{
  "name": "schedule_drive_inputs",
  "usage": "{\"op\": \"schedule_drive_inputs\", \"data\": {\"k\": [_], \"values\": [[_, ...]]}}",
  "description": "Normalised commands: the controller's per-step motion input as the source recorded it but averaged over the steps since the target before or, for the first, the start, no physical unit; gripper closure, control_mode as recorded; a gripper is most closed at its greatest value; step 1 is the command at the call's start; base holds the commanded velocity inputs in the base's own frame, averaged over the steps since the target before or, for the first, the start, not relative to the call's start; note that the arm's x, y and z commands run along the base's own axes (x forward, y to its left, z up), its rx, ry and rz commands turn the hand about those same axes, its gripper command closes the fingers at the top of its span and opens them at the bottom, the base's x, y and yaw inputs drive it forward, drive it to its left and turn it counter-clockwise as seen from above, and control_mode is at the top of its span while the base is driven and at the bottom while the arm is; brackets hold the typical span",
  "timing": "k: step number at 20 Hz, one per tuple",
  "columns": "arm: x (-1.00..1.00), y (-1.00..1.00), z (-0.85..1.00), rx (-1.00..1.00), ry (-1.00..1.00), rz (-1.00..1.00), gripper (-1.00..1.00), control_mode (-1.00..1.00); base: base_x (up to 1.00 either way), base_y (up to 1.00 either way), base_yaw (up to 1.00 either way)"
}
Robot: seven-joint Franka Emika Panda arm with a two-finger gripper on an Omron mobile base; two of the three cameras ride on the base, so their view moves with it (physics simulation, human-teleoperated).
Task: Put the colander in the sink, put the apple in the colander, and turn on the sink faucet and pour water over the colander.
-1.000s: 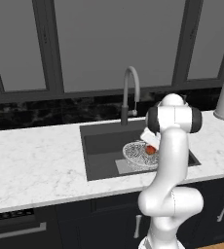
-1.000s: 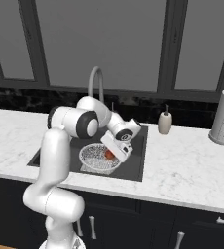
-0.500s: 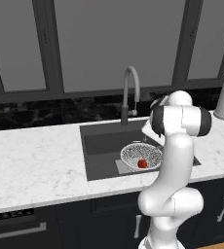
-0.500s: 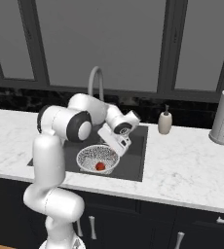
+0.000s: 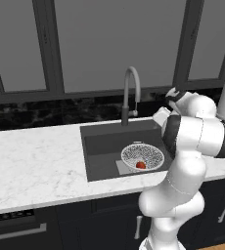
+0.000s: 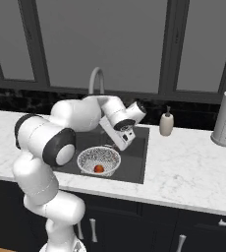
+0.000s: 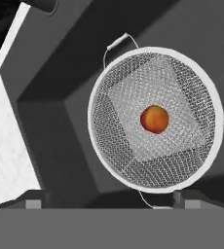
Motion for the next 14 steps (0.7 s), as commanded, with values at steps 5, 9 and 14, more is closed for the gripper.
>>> {"op": "schedule_drive_inputs", "data": {"k": [5,9,14], "values": [[-0.60,-0.07,0.45,0.03,-0.05,-0.40,-1.00,-1.00,0.00,0.00,0.00],[-0.38,-0.14,0.44,0.20,0.04,-0.47,-1.00,-1.00,0.00,0.00,0.00],[0.06,-0.21,0.48,0.19,0.38,-0.23,-1.00,-1.00,0.00,0.00,0.00]]}}
